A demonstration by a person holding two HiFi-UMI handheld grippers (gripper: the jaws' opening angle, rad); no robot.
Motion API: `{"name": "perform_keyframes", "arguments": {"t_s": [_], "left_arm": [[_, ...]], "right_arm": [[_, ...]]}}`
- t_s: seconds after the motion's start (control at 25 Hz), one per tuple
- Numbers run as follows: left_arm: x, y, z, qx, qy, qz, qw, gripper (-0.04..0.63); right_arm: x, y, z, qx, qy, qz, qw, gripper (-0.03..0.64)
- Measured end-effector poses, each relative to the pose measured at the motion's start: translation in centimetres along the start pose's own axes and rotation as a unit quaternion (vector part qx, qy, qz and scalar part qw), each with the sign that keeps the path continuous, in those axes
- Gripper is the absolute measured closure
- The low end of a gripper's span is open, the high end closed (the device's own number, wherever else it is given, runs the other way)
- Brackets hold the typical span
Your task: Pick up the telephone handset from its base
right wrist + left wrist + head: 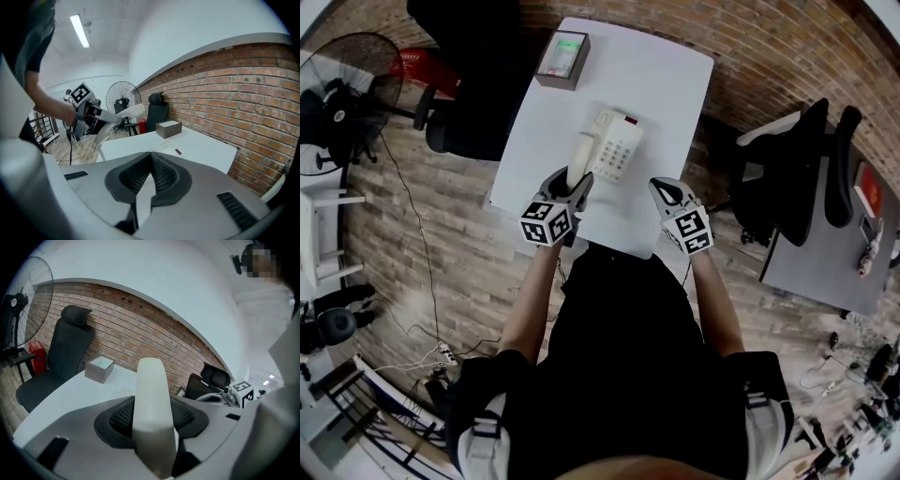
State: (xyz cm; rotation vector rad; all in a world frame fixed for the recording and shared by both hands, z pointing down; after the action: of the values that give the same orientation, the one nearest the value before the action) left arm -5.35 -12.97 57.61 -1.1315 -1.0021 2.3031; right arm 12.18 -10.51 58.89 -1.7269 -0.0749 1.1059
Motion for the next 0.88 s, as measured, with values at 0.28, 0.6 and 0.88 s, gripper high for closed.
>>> {"name": "perform_keyframes", "arguments": {"t_s": [0.28, 0.6, 0.88], "left_arm": [[2.0, 0.1, 1.0, 0.014, -0.023, -0.005, 0.9996, 0.376], [3.8, 0.5, 2.4, 0.027, -0.047, -0.008, 0.9985, 0.376], [4.9, 0.9, 3.4, 0.018, -0.066, -0.005, 0.9977, 0.376]], "right_arm": [[-0.3, 1.0, 1.3, -0.003, -0.016, 0.0, 1.0, 0.62], [-0.5, 1.6, 2.6, -0.015, -0.037, 0.004, 0.999, 0.62], [-0.9, 2.2, 4.3, -0.024, -0.057, 0.003, 0.998, 0.62]]}}
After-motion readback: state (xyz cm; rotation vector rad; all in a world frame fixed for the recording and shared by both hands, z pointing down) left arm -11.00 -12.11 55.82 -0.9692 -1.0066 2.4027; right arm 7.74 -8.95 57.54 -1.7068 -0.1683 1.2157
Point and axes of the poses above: the fingertips, and each gripper's own axes: x backward along the fingers, z to its left, y out of its top, the point moved 1 cm from there along x, backward along the fingers, and after that the axes turned 8 degrees about z, right-handed, at the moved point
